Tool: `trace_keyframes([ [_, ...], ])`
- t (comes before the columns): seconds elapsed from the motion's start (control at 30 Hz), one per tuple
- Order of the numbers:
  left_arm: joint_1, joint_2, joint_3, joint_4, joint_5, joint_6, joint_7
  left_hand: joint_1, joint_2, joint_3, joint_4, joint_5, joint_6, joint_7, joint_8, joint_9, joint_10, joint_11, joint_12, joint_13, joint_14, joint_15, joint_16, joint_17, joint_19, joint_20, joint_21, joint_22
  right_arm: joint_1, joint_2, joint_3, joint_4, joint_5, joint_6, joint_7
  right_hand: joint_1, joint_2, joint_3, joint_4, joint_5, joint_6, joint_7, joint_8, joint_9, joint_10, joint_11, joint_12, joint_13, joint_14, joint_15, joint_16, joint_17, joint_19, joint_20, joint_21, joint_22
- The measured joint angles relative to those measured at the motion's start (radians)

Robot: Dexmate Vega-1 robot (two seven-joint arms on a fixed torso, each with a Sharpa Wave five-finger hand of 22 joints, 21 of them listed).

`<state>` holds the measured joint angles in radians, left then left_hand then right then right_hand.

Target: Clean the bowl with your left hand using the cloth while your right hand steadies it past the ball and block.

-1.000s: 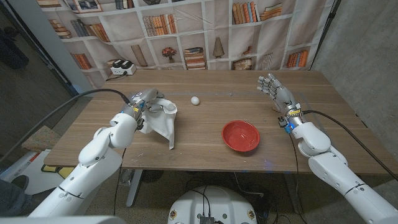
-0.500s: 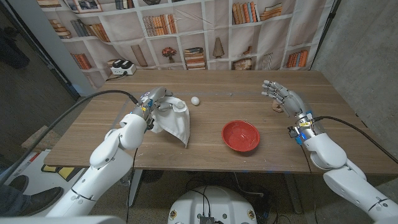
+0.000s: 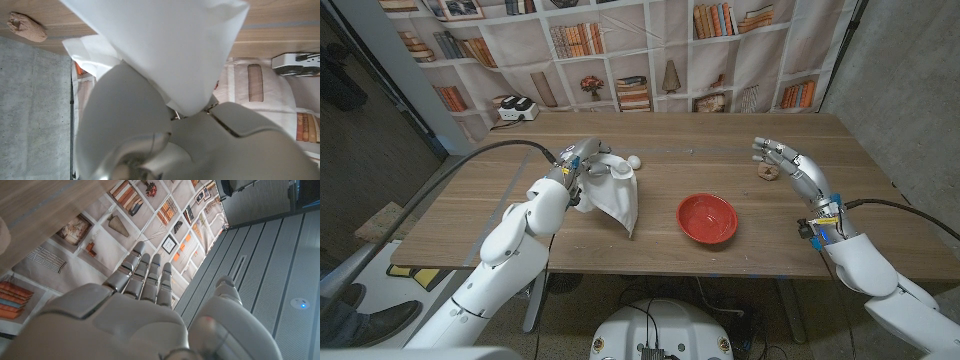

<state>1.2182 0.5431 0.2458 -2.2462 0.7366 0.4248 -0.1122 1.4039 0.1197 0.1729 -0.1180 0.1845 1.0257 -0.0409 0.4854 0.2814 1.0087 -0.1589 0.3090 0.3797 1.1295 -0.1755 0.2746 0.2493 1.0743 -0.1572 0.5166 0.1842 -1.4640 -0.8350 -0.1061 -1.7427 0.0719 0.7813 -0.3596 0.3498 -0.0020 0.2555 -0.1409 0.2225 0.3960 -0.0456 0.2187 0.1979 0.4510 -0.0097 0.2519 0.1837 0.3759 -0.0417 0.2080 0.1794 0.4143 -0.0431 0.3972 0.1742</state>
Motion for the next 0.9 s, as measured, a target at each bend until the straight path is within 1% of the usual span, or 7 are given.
trace_keyframes([
  [0.23, -0.031, 0.029, 0.006, 0.008, -0.024, -0.001, -0.041, 0.000, 0.000, 0.000, 0.000, 0.000, 0.000, 0.000, 0.007, 0.000, 0.003, -0.002, 0.000, 0.008, 0.000, 0.000, 0.003, 0.001, -0.002, -0.002, 0.002, 0.000, -0.054, -0.012, 0.025, -0.048, -0.190, -0.044, -0.149, 0.009, -0.001, 0.000, 0.000, 0.010, 0.010, -0.010, 0.000, 0.000, 0.018, -0.018, 0.003, 0.000, 0.021, -0.003, 0.000, 0.000, 0.018, -0.004, 0.000, 0.000],
  [0.43, -0.058, 0.062, 0.006, 0.020, -0.050, -0.011, -0.078, 0.000, 0.000, 0.000, 0.000, -0.002, 0.000, 0.000, 0.007, -0.003, 0.006, -0.005, 0.000, 0.017, 0.000, 0.000, 0.003, 0.004, -0.005, 0.002, 0.006, 0.000, -0.078, -0.023, 0.027, -0.079, -0.331, -0.111, -0.239, 0.018, 0.000, 0.004, -0.004, 0.015, 0.026, -0.009, 0.008, 0.000, 0.023, -0.013, 0.003, 0.000, 0.021, -0.003, 0.000, 0.000, 0.032, -0.003, 0.000, 0.000],
  [0.67, -0.083, 0.090, 0.009, 0.031, -0.084, -0.030, -0.122, 0.000, 0.000, 0.003, 0.003, -0.003, 0.000, 0.000, 0.007, -0.003, 0.007, -0.004, 0.000, 0.025, 0.000, 0.000, 0.003, 0.009, -0.005, 0.002, 0.006, 0.000, -0.114, -0.047, 0.030, -0.122, -0.435, -0.178, -0.286, 0.039, -0.006, 0.004, -0.015, 0.025, 0.037, -0.019, 0.008, 0.000, 0.019, -0.027, 0.003, 0.000, 0.021, -0.003, 0.000, 0.000, 0.043, -0.003, -0.006, -0.002],
  [0.7, -0.090, 0.097, 0.013, 0.033, -0.088, -0.032, -0.127, 0.000, 0.000, 0.003, 0.003, -0.003, 0.000, 0.000, 0.007, -0.003, 0.007, -0.004, 0.000, 0.026, 0.000, 0.000, 0.003, 0.009, -0.005, 0.002, 0.006, 0.000, -0.124, -0.054, 0.033, -0.136, -0.489, -0.217, -0.301, 0.040, -0.005, 0.004, -0.015, 0.025, 0.037, -0.019, 0.008, 0.000, 0.017, -0.029, 0.003, 0.000, 0.021, -0.003, 0.000, 0.000, 0.043, -0.003, -0.006, -0.002],
  [0.8, -0.108, 0.119, 0.020, 0.041, -0.107, -0.041, -0.146, 0.000, 0.000, 0.003, 0.003, -0.003, 0.000, 0.000, 0.009, -0.003, 0.007, -0.004, -0.001, 0.030, 0.000, 0.000, 0.003, 0.009, -0.014, 0.000, 0.006, 0.000, -0.142, -0.068, 0.039, -0.159, -0.489, -0.217, -0.301, 0.052, -0.003, 0.010, -0.021, 0.030, 0.042, -0.024, 0.008, -0.003, 0.015, -0.041, -0.001, 0.000, 0.024, 0.001, -0.005, -0.003, 0.043, -0.003, -0.006, -0.002],
  [0.83, -0.108, 0.119, 0.020, 0.041, -0.112, -0.045, -0.147, 0.000, 0.000, 0.003, 0.003, -0.004, 0.000, 0.000, 0.010, -0.004, 0.007, -0.004, -0.001, 0.031, 0.000, 0.000, 0.003, 0.011, -0.014, 0.000, 0.006, 0.000, -0.148, -0.072, 0.041, -0.167, -0.570, -0.276, -0.315, 0.057, -0.007, 0.010, -0.021, 0.033, 0.042, -0.024, 0.008, -0.003, 0.014, -0.042, -0.001, 0.000, 0.024, 0.001, -0.005, -0.003, 0.043, -0.003, -0.006, -0.002],
  [0.9, -0.111, 0.124, 0.020, 0.044, -0.122, -0.057, -0.147, 0.000, 0.000, 0.003, 0.003, -0.004, 0.000, 0.000, 0.010, -0.004, 0.007, -0.004, -0.001, 0.031, 0.000, 0.000, 0.003, 0.012, -0.014, 0.000, 0.007, 0.000, -0.159, -0.081, 0.044, -0.182, -0.601, -0.300, -0.316, 0.062, -0.001, 0.011, -0.022, 0.033, 0.042, -0.024, 0.008, -0.003, 0.014, -0.043, -0.001, 0.000, 0.024, 0.001, -0.005, -0.003, 0.048, -0.003, -0.009, -0.002],
])
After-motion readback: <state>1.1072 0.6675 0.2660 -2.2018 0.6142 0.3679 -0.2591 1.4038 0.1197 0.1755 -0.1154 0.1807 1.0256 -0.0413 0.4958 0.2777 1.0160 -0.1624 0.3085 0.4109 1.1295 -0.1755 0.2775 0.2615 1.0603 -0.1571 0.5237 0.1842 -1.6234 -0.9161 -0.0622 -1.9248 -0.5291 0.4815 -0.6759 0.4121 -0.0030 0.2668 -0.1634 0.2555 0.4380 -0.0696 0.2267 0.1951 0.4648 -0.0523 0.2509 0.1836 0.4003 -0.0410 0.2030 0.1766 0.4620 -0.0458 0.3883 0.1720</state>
